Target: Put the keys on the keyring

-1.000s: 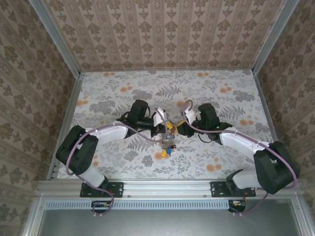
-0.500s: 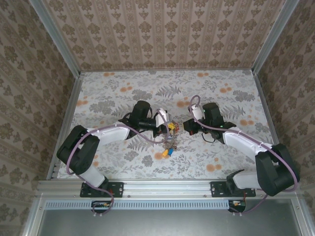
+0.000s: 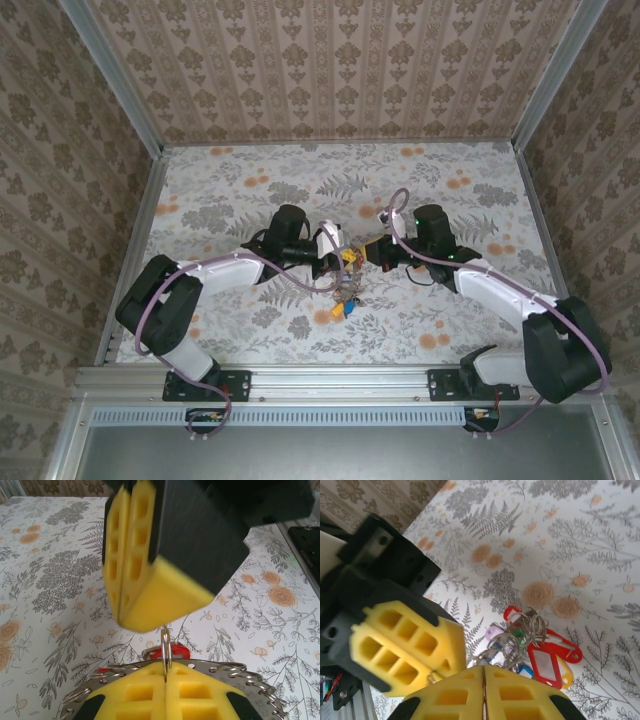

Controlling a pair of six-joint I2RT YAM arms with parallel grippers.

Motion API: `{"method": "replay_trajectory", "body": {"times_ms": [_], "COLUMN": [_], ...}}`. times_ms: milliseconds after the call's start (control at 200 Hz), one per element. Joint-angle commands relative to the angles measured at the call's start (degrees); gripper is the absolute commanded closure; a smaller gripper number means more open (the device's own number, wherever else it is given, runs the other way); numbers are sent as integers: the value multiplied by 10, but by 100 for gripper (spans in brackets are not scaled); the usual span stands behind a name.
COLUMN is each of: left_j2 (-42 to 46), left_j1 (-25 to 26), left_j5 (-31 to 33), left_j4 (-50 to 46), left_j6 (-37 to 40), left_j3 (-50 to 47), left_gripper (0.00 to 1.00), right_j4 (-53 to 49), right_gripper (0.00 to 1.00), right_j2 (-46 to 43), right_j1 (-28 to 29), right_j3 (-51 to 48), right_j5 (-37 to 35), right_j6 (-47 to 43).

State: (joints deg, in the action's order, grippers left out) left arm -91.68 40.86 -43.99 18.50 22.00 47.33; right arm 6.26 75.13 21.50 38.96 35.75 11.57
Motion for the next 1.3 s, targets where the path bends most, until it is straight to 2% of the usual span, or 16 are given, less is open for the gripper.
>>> {"method": "replay_trajectory", "body": {"times_ms": [0, 95, 245, 355, 435, 520, 625, 965, 1030, 1075, 1130, 1220, 1275, 1295], "left_j2": [2, -1, -8, -13, -23, -42, -71, -186, -185, -173, -153, -106, -70, -54], "left_j1": [4, 4, 5, 7, 14, 23, 36, 86, 90, 90, 85, 67, 48, 40], "left_j5": [-4, -4, -7, 0, 11, 19, 37, 66, 66, 63, 65, 67, 67, 82], "left_j4": [31, 35, 28, -8, -57, -114, -152, -261, -258, -234, -207, -170, -132, -116], "left_j6": [-13, -16, -14, 6, 34, 62, 85, 127, 116, 102, 84, 51, 25, 15], "left_j3": [10, 9, 16, 28, 45, 72, 101, 227, 234, 225, 211, 181, 146, 131], "left_gripper": [100, 100, 100, 100, 100, 100, 100, 100, 86, 80, 74, 72, 70, 69], "right_j4": [6, 19, -28, -47, -57, -72, -113, -107, -102, -97, -89, -39, 14, 38], "right_gripper": [91, 91, 89, 86, 78, 72, 69, 66, 64, 62, 59, 52, 41, 31], "right_j2": [19, 29, 41, 14, -19, -43, -57, -94, -93, -94, -100, -120, -129, -131], "right_j1": [9, 21, 26, 24, 5, -19, -39, -105, -115, -122, -127, -128, -129, -129], "right_j3": [2, -12, -4, -7, -14, -13, 0, -24, -23, -23, -24, -42, -62, -70], "right_j5": [-4, -14, -68, -176, -233, -245, -265, -324, -341, -356, -387, -454, -490, -500], "right_j6": [31, 37, 39, 53, 71, 80, 79, 114, 114, 110, 97, 43, -1, -19]}}
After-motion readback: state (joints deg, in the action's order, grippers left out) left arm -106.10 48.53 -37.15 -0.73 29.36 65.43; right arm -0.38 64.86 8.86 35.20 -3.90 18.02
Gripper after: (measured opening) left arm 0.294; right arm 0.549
